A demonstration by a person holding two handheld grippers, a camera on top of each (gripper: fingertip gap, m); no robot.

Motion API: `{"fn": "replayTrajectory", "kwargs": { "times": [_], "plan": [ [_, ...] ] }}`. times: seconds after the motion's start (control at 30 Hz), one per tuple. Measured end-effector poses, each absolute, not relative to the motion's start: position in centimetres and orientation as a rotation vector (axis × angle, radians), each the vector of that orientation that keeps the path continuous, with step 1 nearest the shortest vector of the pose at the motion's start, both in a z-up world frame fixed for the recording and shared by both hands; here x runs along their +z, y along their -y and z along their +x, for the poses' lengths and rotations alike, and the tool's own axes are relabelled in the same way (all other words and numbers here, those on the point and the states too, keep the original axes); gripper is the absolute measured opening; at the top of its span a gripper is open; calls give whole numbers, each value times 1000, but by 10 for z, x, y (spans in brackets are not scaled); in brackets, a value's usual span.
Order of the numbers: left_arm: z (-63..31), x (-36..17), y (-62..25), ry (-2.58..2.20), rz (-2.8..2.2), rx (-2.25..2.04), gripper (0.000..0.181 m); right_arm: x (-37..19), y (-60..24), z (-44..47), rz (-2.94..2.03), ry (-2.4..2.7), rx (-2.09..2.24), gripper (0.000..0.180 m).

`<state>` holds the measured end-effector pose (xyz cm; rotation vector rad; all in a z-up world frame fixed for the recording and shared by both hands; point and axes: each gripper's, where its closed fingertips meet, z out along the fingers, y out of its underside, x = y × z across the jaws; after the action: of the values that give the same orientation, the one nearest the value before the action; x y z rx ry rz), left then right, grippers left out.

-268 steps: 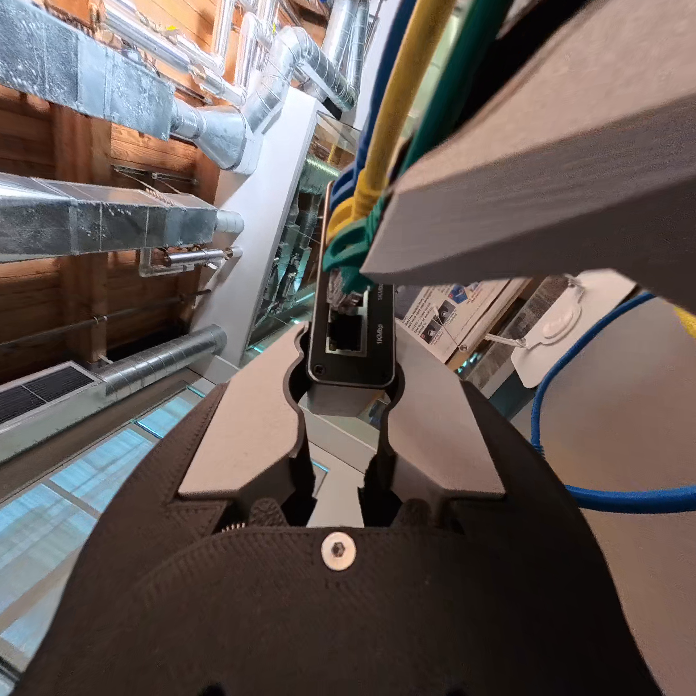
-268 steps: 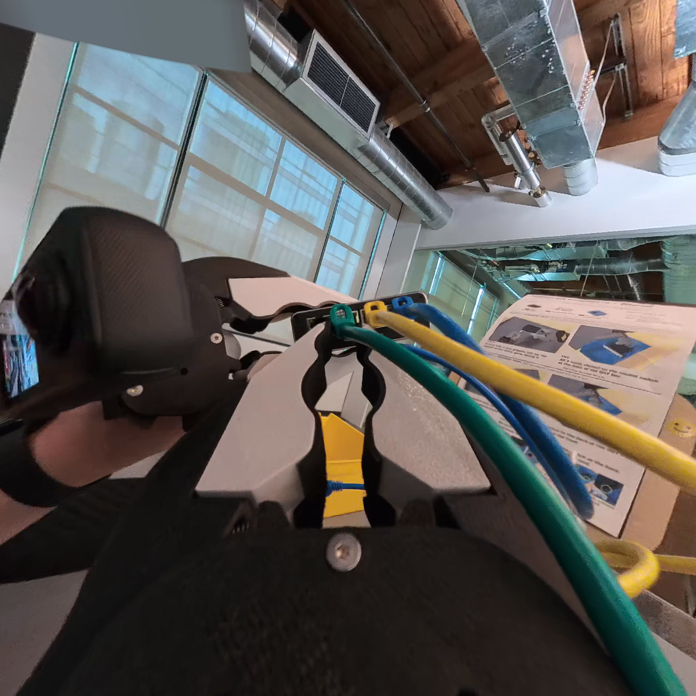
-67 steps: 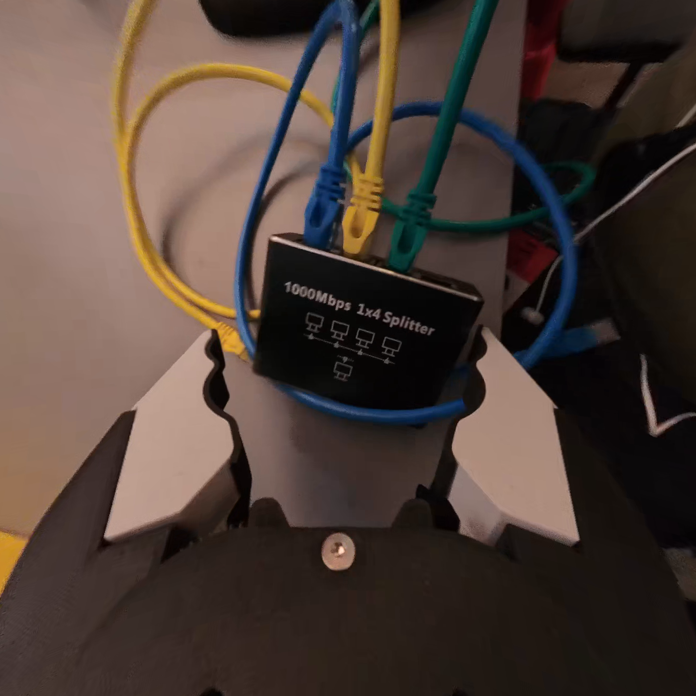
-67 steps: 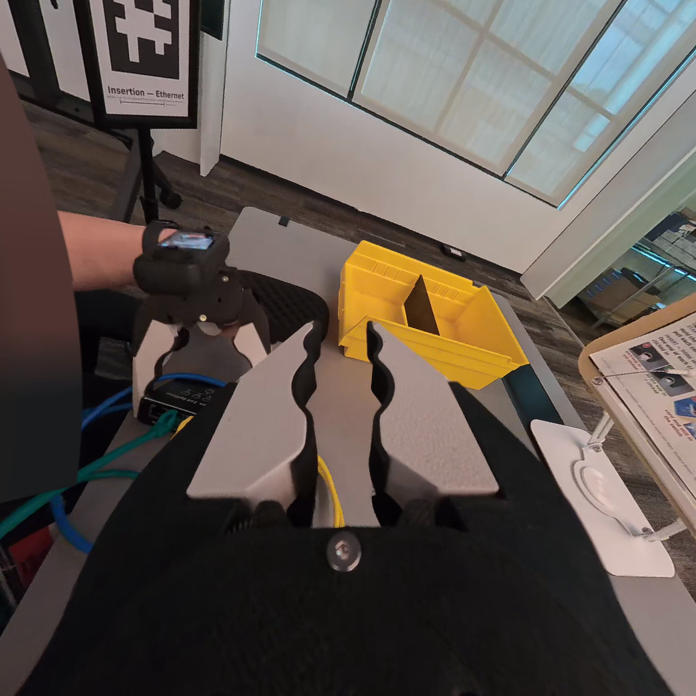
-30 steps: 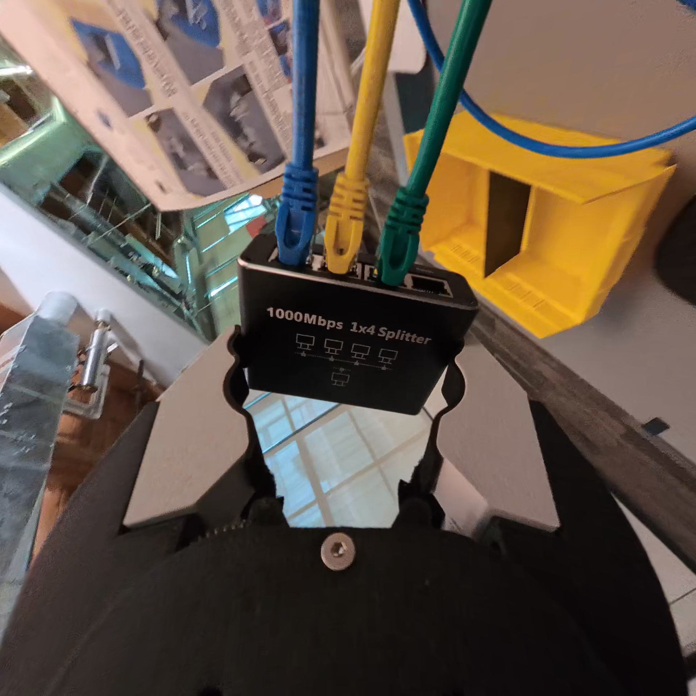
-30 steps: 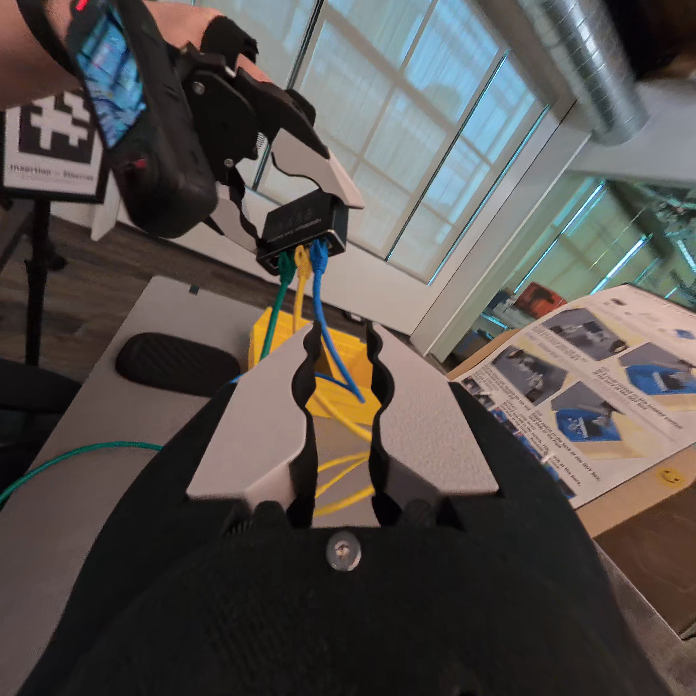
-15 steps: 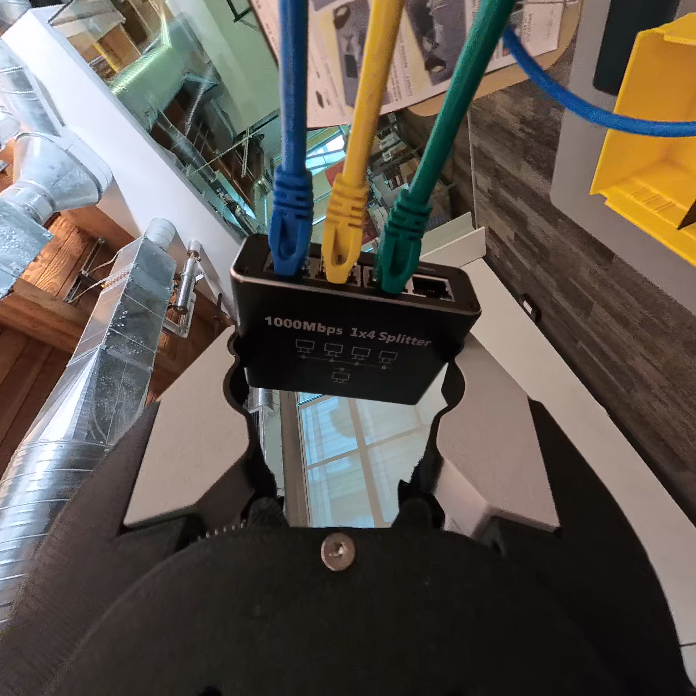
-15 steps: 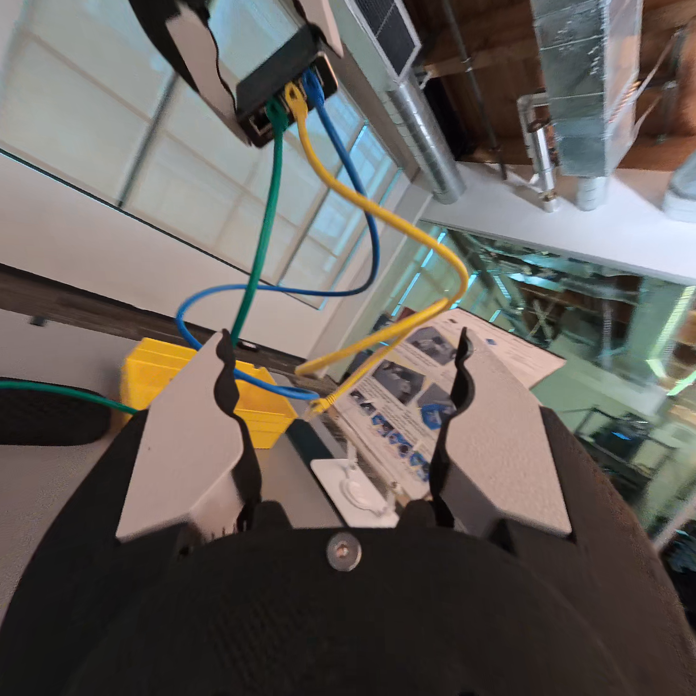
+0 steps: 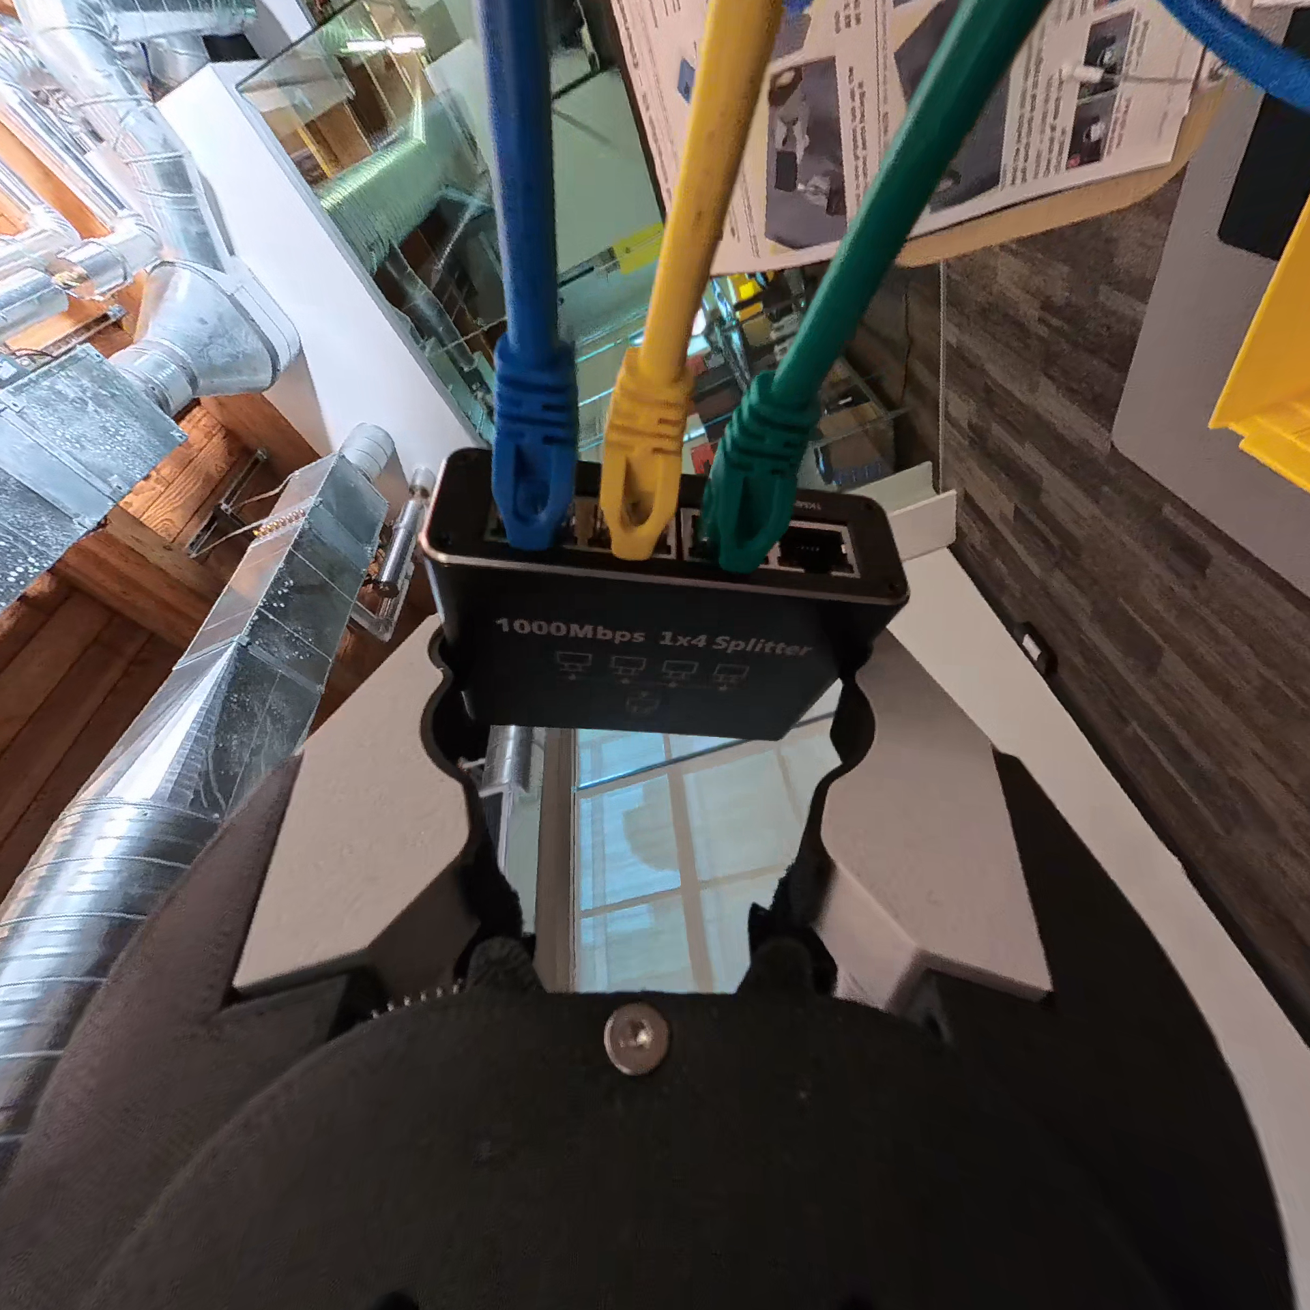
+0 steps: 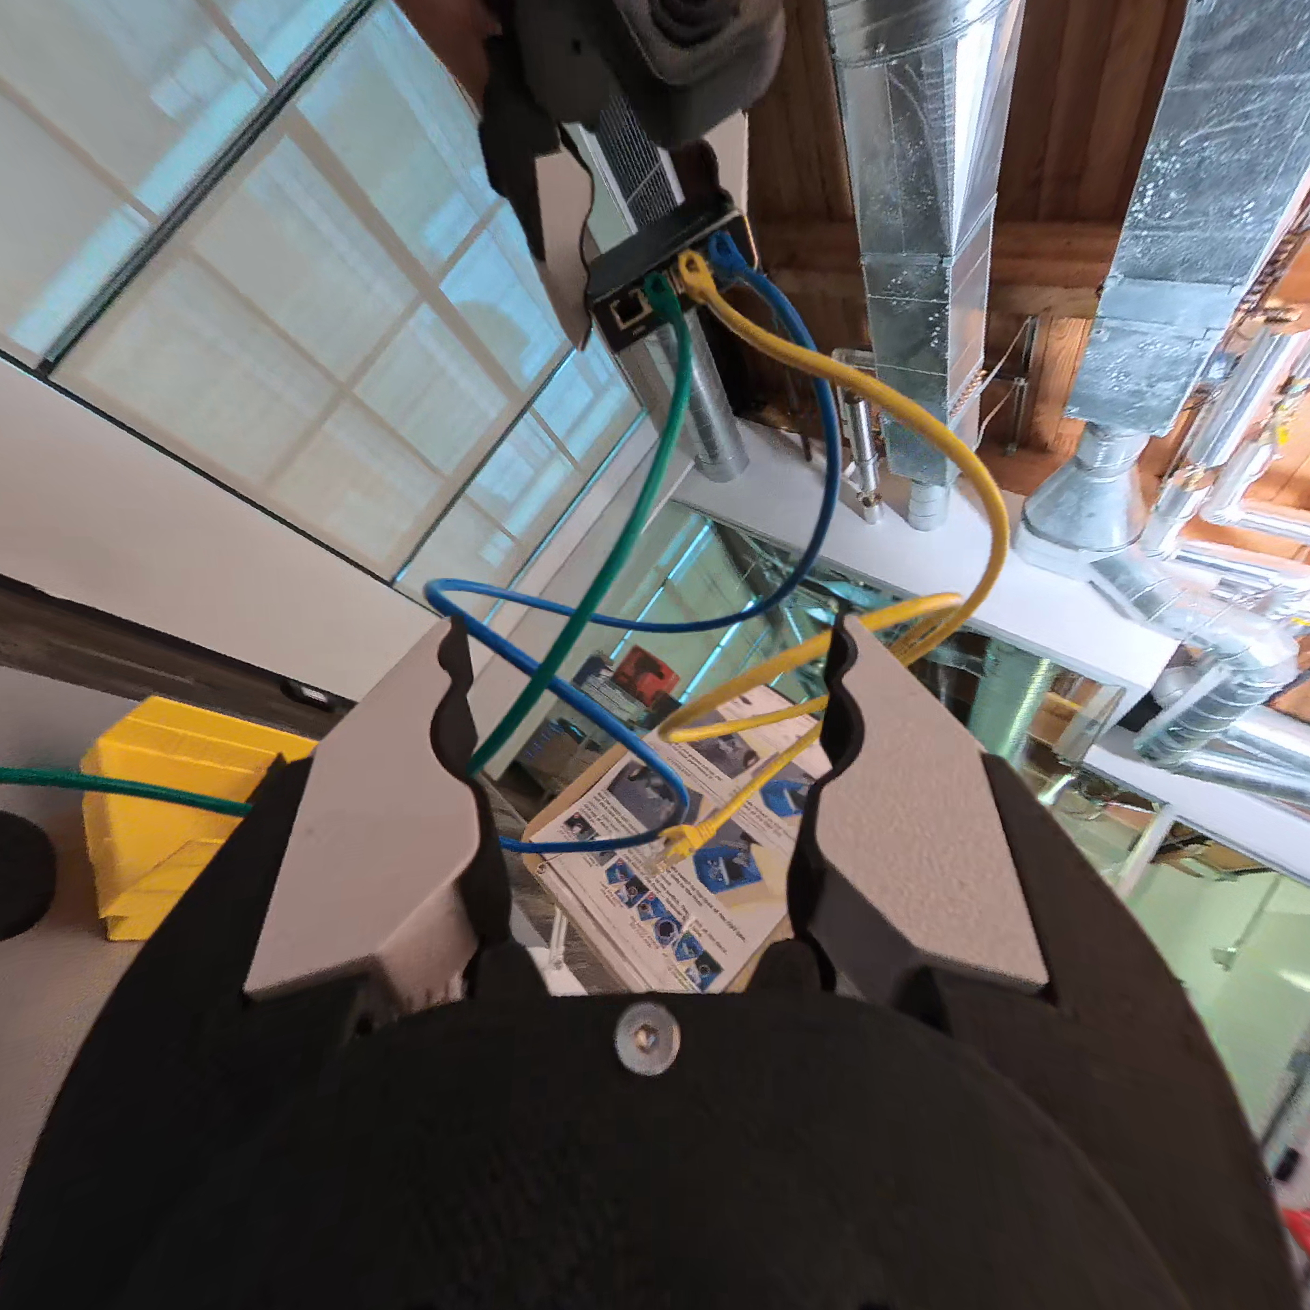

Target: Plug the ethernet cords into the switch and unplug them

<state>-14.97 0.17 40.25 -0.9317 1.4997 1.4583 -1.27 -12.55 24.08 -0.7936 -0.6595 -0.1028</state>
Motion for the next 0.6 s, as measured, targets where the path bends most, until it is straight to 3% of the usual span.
{"fn": "replayTrajectory", "kwargs": {
  "times": [0.23,0.37,0.6],
  "plan": [
    [-133,376,9,-1514,-865,1340,106,312,151,-46,-700,810,-327,98],
    [-125,368,16,-1503,-849,1271,105,337,109,-55,-834,957,-435,95],
    [-122,379,29,-1409,-739,1316,105,332,70,-43,-1037,1059,-528,60]
  ]
}}
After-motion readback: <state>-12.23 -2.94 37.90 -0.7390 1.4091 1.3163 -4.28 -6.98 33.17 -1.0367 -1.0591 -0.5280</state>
